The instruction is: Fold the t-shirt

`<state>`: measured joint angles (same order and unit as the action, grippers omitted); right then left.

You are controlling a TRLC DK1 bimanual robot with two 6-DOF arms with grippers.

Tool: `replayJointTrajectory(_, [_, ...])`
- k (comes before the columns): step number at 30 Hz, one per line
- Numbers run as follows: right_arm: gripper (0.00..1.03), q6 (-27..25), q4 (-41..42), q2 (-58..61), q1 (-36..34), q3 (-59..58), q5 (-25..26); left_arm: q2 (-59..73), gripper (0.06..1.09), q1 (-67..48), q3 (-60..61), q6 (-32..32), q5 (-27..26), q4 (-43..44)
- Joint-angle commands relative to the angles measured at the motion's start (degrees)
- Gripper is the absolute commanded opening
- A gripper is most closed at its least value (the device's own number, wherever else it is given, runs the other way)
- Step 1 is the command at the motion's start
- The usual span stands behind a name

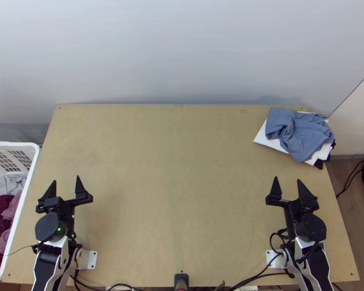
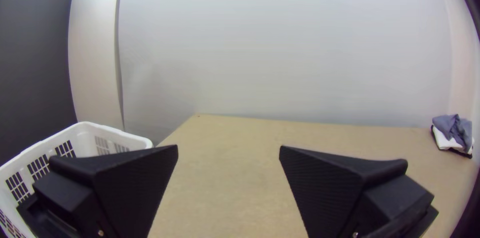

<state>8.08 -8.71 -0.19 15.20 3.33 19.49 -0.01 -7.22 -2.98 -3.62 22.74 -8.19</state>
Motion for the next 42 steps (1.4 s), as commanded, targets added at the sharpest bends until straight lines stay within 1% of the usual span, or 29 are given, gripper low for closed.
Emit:
replayJointTrajectory(1, [0.99,0.01,0.01,0.01,0.00,0.01,-0.06,0.01,1.04,0.02,0.00,0.01,0.02,0.01])
replayJointTrajectory(20, [0.99,0.27,0.01,-0.08,0.27,0.01,-0.15,0.01,1.04,-0.07,0.00,-0.16,0.02,0.01])
replayJointTrajectory(22, [0.99,0.01,0.01,0.01,0.36,0.01,-0.06,-0.08,1.04,0.98,0.00,0.89,0.46,0.10])
replayJointTrajectory(23, [0.99,0.01,0.54,-0.08,0.00,-0.08,-0.06,-0.08,1.04,2.57,0.08,2.47,0.64,0.45])
replayJointTrajectory(26, [0.99,-0.78,5.55,-0.08,-1.05,-0.78,1.08,-0.08,1.04,6.78,0.08,3.09,1.25,0.80])
replayJointTrajectory(27, [0.99,-2.19,6.78,-0.17,-1.14,-0.43,2.05,-0.08,1.04,7.22,0.17,3.27,1.25,0.98])
replayJointTrajectory(28, [0.99,-4.56,8.36,-0.17,-0.88,0.09,2.58,0.01,1.04,6.78,0.26,5.55,1.52,2.12])
replayJointTrajectory(29, [0.99,-7.11,10.20,-0.17,-0.52,0.80,3.01,-0.08,1.04,6.52,0.26,9.77,0.72,3.53])
replayJointTrajectory(30, [0.99,-10.80,12.31,-0.17,0.09,1.15,3.01,-0.08,1.04,6.08,0.00,12.67,-1.82,4.23])
replayJointTrajectory(31, [0.99,-16.69,16.62,-0.17,1.41,1.15,3.01,-0.08,1.04,5.64,-0.97,14.16,-4.64,3.44])
replayJointTrajectory(32, [0.99,-24.86,21.89,-0.17,3.69,0.45,3.01,-0.08,1.04,6.17,-1.32,13.99,-5.16,3.18])
replayJointTrajectory(33, [0.99,-29.87,25.23,-0.17,6.16,-0.08,3.28,-0.08,1.04,6.34,-1.94,13.20,-5.78,3.09])
replayJointTrajectory(34, [0.99,-30.93,28.22,-0.17,7.65,0.01,4.60,0.01,1.04,6.34,-2.91,12.32,-5.96,3.09])
replayJointTrajectory(36, [0.99,-28.99,28.92,0.27,8.00,2.20,5.21,0.10,1.04,6.26,-4.31,11.35,-6.04,3.79])
replayJointTrajectory(39, [0.99,-26.36,26.99,4.93,8.00,6.07,6.09,0.63,1.04,6.52,-6.33,10.47,-5.78,7.04])
replayJointTrajectory(42, [0.99,-22.05,23.74,13.81,8.00,12.66,11.72,4.32,1.04,8.63,-9.32,10.65,-5.69,9.50])
